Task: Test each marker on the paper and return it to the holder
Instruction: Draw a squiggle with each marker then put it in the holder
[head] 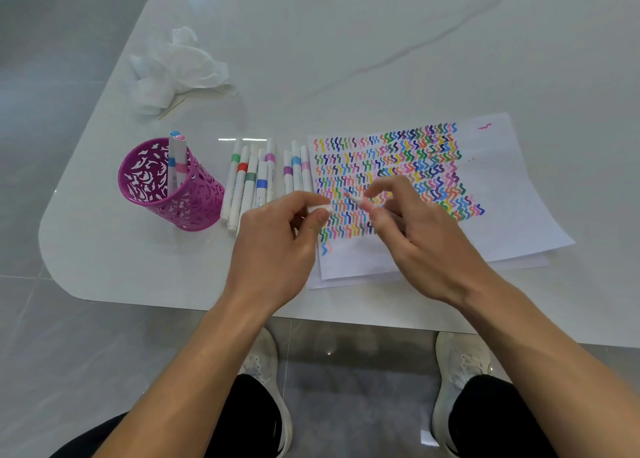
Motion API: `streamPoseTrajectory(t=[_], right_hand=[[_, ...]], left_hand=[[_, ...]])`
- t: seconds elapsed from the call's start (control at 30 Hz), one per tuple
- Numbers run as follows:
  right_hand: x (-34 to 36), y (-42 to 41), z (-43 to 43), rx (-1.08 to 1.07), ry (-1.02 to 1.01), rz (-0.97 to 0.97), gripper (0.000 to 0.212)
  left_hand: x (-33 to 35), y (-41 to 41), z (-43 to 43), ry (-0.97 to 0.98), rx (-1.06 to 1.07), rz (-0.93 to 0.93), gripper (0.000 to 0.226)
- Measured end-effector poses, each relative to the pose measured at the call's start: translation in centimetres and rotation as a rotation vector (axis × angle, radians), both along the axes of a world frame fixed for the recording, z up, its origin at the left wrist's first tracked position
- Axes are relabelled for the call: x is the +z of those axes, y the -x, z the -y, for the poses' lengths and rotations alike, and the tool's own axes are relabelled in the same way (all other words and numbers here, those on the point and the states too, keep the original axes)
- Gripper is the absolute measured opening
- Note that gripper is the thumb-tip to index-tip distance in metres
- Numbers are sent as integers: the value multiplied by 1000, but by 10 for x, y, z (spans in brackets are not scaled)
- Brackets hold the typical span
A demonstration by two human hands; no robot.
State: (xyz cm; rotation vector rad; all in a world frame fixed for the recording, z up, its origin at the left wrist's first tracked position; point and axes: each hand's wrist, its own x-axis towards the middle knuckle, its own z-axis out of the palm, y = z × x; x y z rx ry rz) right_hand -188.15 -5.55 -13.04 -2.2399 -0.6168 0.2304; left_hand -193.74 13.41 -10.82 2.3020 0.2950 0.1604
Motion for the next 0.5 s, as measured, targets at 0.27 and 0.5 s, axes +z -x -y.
streamPoseTrajectory(t=[0.27, 0.5], right_hand=[[2, -1, 0, -16, -340, -213, 26], [0, -3, -1, -8, -428, -344, 47]], left_hand=[[0, -1, -10, -153, 12, -38, 19], [-3, -1, -11, -268, -58, -94, 22]])
